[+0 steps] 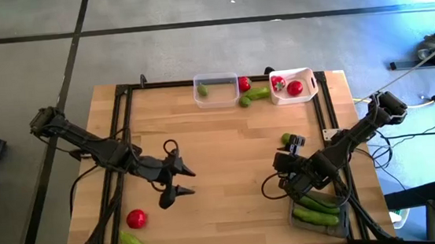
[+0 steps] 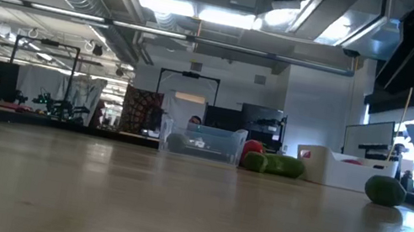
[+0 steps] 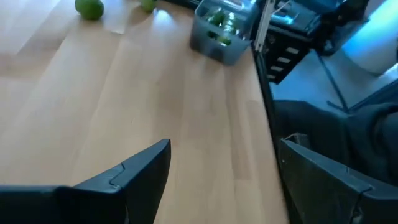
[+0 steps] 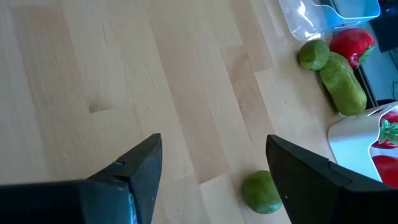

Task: Sort produce into baskets
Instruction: Put the red tomato into the white bin

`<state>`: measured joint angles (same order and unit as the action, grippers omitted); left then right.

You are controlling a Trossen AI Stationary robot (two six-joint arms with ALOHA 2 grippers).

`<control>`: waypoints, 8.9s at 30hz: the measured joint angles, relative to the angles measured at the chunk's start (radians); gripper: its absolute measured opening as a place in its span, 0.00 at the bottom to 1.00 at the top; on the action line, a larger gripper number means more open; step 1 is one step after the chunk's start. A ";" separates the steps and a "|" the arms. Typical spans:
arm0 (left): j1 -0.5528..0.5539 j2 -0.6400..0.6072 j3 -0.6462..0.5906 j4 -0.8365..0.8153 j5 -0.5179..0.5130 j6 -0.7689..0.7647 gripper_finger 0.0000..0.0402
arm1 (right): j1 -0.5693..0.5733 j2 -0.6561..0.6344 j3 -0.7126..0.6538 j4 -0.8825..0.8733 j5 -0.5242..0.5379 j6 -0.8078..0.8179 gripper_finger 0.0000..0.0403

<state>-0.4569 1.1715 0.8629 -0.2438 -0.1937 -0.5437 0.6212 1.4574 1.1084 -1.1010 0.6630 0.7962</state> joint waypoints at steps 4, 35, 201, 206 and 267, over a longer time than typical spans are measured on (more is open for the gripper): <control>-0.052 0.038 0.066 -0.046 0.001 -0.046 0.70 | 0.000 0.000 0.000 0.000 0.000 -0.011 0.64; -0.172 0.130 0.174 -0.528 0.087 -0.436 0.84 | 0.000 0.001 0.000 0.000 0.000 -0.020 0.64; 0.361 -0.038 -0.132 0.171 -0.119 0.180 0.86 | -0.448 -0.028 0.000 0.937 -0.068 -1.260 0.56; 0.360 -0.033 -0.132 0.112 -0.136 0.141 0.86 | -0.521 -0.149 0.000 0.695 0.004 -1.102 0.56; 0.359 -0.032 -0.133 0.105 -0.144 0.159 0.86 | -1.478 -0.024 -0.111 0.327 -0.405 -0.768 0.92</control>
<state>-0.0982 1.1397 0.7300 -0.1383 -0.3378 -0.3844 -0.8570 1.4333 0.9975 -0.7739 0.2582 0.0284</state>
